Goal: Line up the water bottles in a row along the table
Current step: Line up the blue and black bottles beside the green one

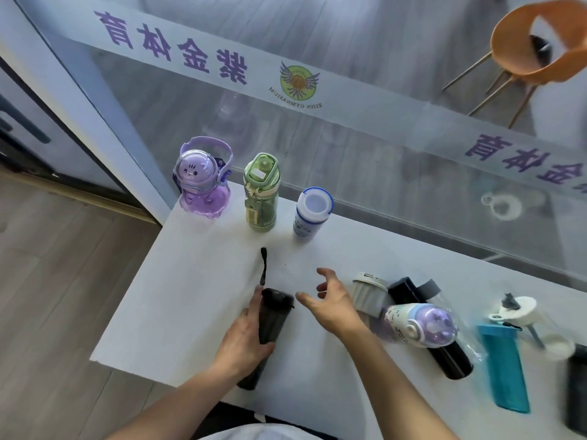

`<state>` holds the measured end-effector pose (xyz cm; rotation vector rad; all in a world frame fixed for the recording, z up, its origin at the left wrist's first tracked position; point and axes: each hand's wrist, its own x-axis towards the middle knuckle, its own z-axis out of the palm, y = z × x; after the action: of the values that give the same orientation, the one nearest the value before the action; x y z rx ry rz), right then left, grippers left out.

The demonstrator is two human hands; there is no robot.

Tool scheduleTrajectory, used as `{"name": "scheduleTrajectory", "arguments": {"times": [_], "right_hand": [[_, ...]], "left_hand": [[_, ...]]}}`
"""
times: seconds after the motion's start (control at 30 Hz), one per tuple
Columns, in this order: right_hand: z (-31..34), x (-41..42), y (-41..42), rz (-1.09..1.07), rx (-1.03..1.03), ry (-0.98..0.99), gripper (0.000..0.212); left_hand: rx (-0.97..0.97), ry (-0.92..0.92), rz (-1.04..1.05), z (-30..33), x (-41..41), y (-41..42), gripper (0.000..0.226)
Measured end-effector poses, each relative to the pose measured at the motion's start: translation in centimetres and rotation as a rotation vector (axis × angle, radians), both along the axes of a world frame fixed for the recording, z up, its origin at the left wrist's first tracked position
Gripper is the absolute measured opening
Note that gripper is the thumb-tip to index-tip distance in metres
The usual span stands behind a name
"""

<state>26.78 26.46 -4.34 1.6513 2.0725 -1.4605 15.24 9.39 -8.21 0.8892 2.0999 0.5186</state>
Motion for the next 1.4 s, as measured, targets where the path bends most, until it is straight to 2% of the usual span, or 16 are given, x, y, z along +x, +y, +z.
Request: {"name": "scheduleTrajectory", "arguments": {"times": [0.13, 0.27, 0.4, 0.5, 0.63, 0.7, 0.83, 0.97, 1.13, 1.4], "right_hand": [[0.9, 0.4, -0.5, 0.007, -0.152, -0.013, 0.086], [2.1, 1.0, 0.1, -0.002, -0.127, 0.040, 0.078], [3.9, 1.5, 0.7, -0.074, -0.014, 0.111, 0.062], [5.4, 2.0, 1.9, -0.092, 0.106, 0.137, 0.060], [6.3, 2.6, 4.2, -0.143, 0.310, 0.136, 0.067], [6.3, 2.7, 5.4, -0.170, 0.369, 0.139, 0.066], [6.5, 2.5, 8.1, -0.142, 0.453, 0.124, 0.065], [5.3, 2.3, 10.3, -0.099, 0.486, 0.103, 0.069], [4.8, 1.7, 12.2, -0.105, 0.484, 0.109, 0.069], [4.2, 0.4, 13.1, -0.120, 0.498, 0.123, 0.068]], "left_hand": [[0.106, 0.000, -0.062, 0.6, 0.4, 1.3, 0.102], [0.212, 0.020, -0.115, 1.3, 0.6, 2.5, 0.087], [0.273, 0.047, -0.172, 2.2, 0.2, 4.2, 0.088], [0.323, 0.083, -0.213, 2.9, -0.3, 5.9, 0.085], [0.462, 0.260, -0.188, 4.6, -1.8, 9.3, 0.071], [0.492, 0.356, -0.190, 5.5, -2.7, 11.3, 0.074], [0.446, 0.546, -0.320, 6.8, -4.1, 14.7, 0.088], [0.320, 0.622, -0.386, 7.6, -4.4, 16.4, 0.090], [0.165, 0.608, -0.431, 6.9, -4.7, 17.0, 0.086], [0.180, 0.589, -0.440, 6.5, -4.8, 16.9, 0.091]]}}
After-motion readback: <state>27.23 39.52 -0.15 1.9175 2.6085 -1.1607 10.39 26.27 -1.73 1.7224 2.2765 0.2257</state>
